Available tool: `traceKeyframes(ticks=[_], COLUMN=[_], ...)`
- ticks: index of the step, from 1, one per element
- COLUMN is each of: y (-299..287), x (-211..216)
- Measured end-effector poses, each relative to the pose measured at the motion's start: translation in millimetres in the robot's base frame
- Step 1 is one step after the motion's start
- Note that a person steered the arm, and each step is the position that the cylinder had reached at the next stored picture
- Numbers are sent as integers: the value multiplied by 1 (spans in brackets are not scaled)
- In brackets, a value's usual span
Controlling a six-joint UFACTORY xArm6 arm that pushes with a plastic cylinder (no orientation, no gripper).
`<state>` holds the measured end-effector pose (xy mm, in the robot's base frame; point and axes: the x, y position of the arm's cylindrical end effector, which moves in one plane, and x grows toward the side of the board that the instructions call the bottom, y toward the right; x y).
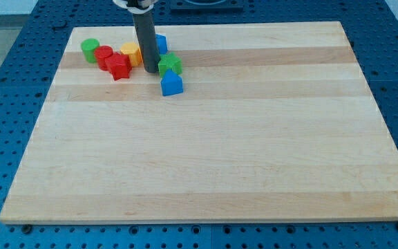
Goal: Move your arm below the red star
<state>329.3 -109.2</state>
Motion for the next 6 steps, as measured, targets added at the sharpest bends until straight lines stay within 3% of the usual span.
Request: traceKeyframes(ticks=[2,4,6], y=[-21,-69,-71], x=[47,47,14])
